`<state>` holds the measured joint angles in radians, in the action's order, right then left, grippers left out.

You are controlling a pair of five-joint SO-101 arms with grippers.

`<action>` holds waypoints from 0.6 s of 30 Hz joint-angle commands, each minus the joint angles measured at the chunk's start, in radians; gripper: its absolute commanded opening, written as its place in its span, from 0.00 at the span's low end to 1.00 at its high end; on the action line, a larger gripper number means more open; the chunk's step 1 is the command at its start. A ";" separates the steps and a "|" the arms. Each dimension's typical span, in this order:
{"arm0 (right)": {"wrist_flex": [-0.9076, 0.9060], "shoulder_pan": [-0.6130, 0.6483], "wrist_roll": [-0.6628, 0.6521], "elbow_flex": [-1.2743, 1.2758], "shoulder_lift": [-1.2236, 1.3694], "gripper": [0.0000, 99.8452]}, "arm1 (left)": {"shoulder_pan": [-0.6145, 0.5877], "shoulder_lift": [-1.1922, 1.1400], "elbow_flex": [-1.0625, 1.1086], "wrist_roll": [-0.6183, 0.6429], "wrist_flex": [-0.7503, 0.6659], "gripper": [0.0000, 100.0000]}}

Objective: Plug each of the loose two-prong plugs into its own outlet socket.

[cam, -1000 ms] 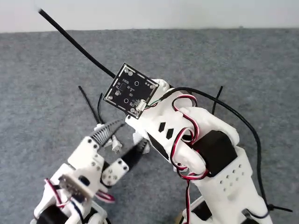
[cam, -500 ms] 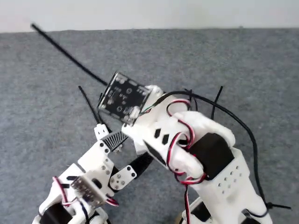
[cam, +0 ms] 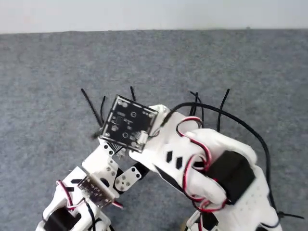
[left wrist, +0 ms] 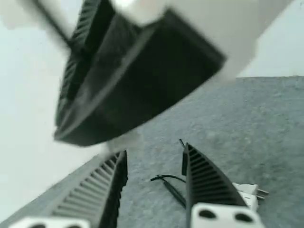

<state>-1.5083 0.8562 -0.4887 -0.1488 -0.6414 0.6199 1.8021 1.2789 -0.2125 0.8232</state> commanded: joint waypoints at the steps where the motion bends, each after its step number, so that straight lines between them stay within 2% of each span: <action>1: -0.021 0.010 -0.008 -0.038 -0.048 0.01 | -0.044 0.014 -0.013 -0.003 -0.029 0.18; 8: -0.048 0.007 -0.008 0.005 -0.064 0.01 | -0.060 0.014 -0.010 0.000 -0.006 0.18; 15: -0.036 -0.162 -0.006 0.055 -0.062 0.01 | -0.077 0.014 0.001 0.011 0.021 0.18; 18: -0.036 -0.214 0.041 0.135 -0.051 0.01 | -0.207 0.009 0.007 0.020 -0.021 0.18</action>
<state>-1.5512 0.6905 -0.4887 -0.0583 -0.6889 0.5386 1.8021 1.2850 -0.2125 0.8370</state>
